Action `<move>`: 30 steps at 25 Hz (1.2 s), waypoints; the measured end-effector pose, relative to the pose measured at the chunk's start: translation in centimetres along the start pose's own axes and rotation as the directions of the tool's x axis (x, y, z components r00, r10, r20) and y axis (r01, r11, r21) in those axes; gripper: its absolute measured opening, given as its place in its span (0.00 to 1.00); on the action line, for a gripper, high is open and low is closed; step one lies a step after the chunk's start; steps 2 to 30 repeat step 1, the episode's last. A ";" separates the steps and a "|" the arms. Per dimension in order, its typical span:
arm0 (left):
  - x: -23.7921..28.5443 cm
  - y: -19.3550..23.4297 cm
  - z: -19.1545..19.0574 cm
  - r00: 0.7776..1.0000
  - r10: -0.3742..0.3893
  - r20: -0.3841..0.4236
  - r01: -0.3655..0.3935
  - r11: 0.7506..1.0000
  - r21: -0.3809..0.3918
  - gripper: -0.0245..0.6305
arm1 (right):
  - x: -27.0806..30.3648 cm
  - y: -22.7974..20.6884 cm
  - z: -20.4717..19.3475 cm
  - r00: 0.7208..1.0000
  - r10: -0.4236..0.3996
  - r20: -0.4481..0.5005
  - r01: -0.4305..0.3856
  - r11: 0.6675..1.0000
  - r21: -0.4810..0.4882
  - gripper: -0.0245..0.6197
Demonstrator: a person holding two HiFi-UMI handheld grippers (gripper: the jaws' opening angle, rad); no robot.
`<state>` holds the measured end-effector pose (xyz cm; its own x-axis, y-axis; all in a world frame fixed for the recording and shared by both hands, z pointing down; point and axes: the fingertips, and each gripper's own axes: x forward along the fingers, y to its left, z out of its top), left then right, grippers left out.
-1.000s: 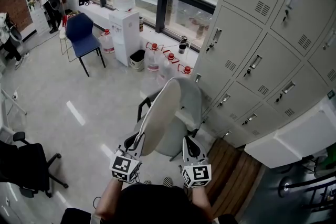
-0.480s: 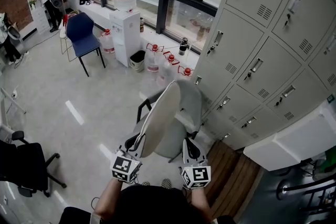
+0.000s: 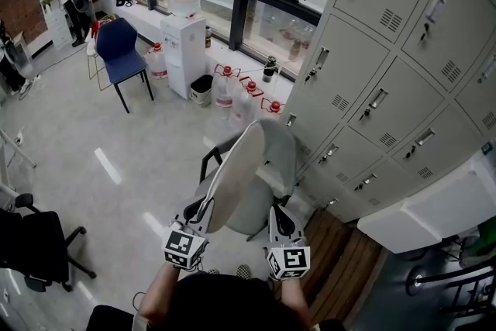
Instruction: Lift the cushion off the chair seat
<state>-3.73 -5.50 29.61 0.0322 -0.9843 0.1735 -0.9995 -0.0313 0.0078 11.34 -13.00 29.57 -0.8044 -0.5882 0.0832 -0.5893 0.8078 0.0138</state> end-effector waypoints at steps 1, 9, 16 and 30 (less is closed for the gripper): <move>0.1 0.1 0.0 1.000 -0.001 0.000 0.001 1.000 -0.002 0.11 | 0.1 0.0 0.0 1.000 -0.001 0.000 0.001 1.000 -0.001 0.08; 0.1 0.1 0.0 1.000 -0.001 0.000 0.001 1.000 -0.002 0.11 | 0.1 0.0 0.0 1.000 -0.001 0.000 0.001 1.000 -0.001 0.08; 0.1 0.1 0.0 1.000 -0.001 0.000 0.001 1.000 -0.002 0.11 | 0.1 0.0 0.0 1.000 -0.001 0.000 0.001 1.000 -0.001 0.08; 0.1 0.1 0.0 1.000 -0.001 0.000 0.001 1.000 -0.002 0.11 | 0.1 0.0 0.0 1.000 -0.001 0.000 0.001 1.000 -0.001 0.08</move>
